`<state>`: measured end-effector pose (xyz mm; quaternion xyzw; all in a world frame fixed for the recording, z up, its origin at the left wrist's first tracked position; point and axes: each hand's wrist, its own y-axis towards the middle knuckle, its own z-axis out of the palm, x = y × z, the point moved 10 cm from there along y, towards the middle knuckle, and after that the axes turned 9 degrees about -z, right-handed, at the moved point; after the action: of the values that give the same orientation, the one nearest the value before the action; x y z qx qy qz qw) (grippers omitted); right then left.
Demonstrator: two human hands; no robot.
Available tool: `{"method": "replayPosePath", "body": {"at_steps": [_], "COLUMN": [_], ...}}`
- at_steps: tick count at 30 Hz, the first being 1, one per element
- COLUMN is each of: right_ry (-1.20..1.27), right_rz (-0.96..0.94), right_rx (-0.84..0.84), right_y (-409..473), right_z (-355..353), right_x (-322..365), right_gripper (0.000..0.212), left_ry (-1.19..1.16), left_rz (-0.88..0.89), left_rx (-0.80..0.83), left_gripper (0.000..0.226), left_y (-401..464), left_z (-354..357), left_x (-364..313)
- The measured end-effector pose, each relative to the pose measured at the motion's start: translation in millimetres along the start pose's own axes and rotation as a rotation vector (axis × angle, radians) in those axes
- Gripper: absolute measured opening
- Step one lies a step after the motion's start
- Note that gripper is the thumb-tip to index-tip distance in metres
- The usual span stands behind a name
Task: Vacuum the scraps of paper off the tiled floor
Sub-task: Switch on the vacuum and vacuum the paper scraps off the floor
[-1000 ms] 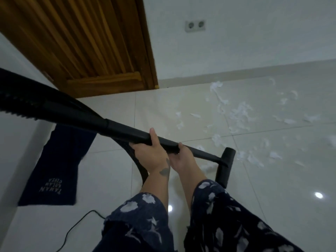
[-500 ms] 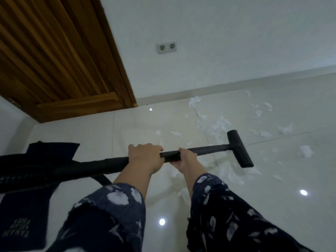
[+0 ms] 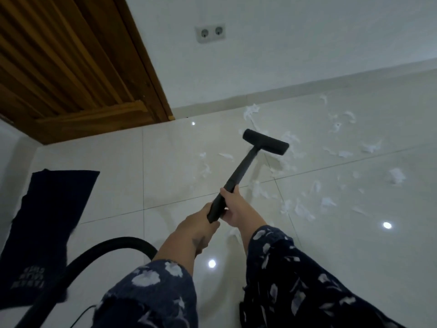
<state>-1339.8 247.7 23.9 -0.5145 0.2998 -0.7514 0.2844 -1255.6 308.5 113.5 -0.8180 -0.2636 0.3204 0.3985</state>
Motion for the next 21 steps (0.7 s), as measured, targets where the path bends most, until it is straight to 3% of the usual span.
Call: {"method": "replayPosePath", "body": {"at_steps": [7, 21], "right_ry": [-0.127, -0.234], "right_rz": [0.086, 0.177], "right_rx": [0.133, 0.127], "right_y": [-29, -19], "right_z": [53, 107], "right_x": [-73, -233], "right_gripper": [0.052, 0.048], "left_ry": [-0.150, -0.309], "left_rz": [-0.059, -0.128], "left_rx": [-0.023, 0.071], "left_gripper": [0.047, 0.039], "left_y": [-11, 6], "left_z": [1, 26], "left_x": [83, 228]}}
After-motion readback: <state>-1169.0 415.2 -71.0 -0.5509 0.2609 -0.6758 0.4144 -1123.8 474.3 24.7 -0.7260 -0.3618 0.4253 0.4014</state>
